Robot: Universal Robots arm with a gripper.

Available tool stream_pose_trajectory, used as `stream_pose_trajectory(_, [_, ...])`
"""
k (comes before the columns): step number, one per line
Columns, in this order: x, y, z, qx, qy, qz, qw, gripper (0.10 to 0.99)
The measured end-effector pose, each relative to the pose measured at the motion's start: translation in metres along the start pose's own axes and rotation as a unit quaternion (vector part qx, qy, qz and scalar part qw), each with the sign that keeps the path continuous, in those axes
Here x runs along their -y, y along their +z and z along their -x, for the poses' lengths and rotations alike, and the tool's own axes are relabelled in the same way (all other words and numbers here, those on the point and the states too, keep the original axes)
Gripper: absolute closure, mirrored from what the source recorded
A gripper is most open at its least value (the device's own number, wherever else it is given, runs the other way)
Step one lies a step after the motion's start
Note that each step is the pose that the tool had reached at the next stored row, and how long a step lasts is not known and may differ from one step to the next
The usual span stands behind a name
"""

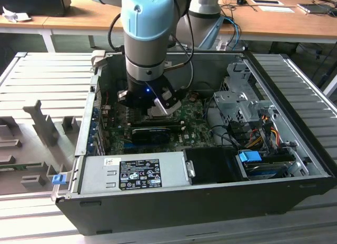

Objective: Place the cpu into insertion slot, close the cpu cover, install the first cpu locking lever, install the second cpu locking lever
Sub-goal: 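Install the second cpu locking lever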

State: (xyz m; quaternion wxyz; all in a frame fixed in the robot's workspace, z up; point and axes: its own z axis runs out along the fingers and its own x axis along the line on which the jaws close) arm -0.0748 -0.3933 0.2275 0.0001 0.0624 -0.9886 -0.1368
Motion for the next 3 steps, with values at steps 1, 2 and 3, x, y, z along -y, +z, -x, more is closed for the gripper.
stream_pose_trajectory(1, [-0.0005, -0.0017, 0.0001, -0.0002, 0.000, 0.0000, 1.0000, 0.980])
stream_pose_trajectory(2, [-0.0007, -0.0023, 0.0000, -0.0003, 0.000, 0.0000, 1.0000, 0.980])
stream_pose_trajectory(3, [-0.0007, -0.0023, 0.0001, -0.0003, 0.000, 0.0002, 1.0000, 0.980])
